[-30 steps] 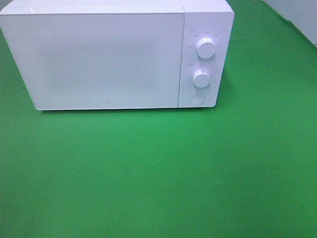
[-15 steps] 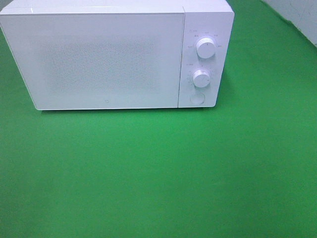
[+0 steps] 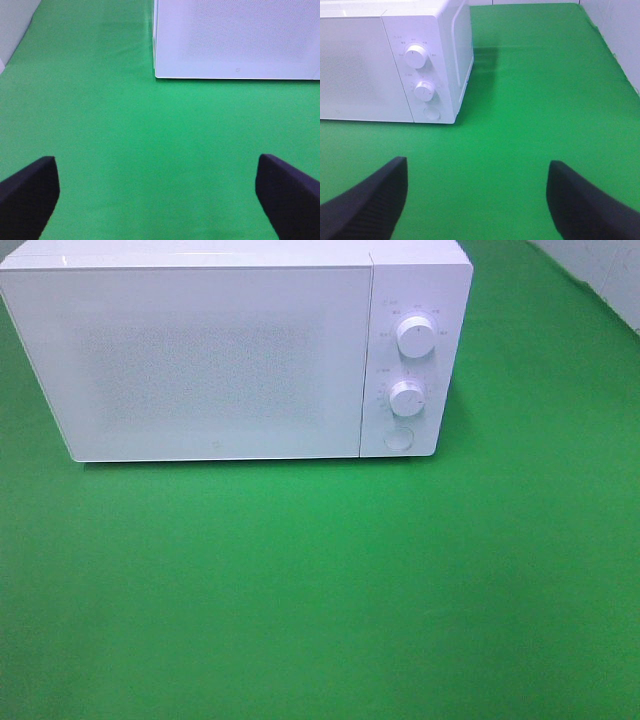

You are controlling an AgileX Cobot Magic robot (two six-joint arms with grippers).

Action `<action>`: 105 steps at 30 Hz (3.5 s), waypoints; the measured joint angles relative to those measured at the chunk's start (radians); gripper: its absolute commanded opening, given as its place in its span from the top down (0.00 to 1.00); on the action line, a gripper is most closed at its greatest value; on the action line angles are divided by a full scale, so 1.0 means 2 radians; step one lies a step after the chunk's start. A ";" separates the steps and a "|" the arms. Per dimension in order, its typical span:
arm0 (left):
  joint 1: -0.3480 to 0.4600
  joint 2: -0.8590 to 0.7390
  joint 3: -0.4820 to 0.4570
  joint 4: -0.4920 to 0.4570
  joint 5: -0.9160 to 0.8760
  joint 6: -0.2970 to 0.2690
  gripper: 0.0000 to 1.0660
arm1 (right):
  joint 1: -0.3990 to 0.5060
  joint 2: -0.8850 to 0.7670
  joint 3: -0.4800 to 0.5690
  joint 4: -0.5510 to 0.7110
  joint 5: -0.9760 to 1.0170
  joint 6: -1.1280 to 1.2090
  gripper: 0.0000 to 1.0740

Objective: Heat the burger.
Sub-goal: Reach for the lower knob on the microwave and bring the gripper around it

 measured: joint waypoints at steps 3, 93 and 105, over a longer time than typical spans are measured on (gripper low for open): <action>0.000 0.000 0.000 0.000 0.000 0.000 0.04 | 0.000 0.009 0.000 0.000 -0.011 0.000 0.31; 0.000 0.000 0.000 0.000 0.000 0.000 0.04 | 0.382 0.717 0.124 0.511 -0.974 -0.290 0.31; 0.000 0.000 0.000 0.000 0.000 0.000 0.04 | 0.426 0.759 0.061 0.515 -0.976 -0.290 0.32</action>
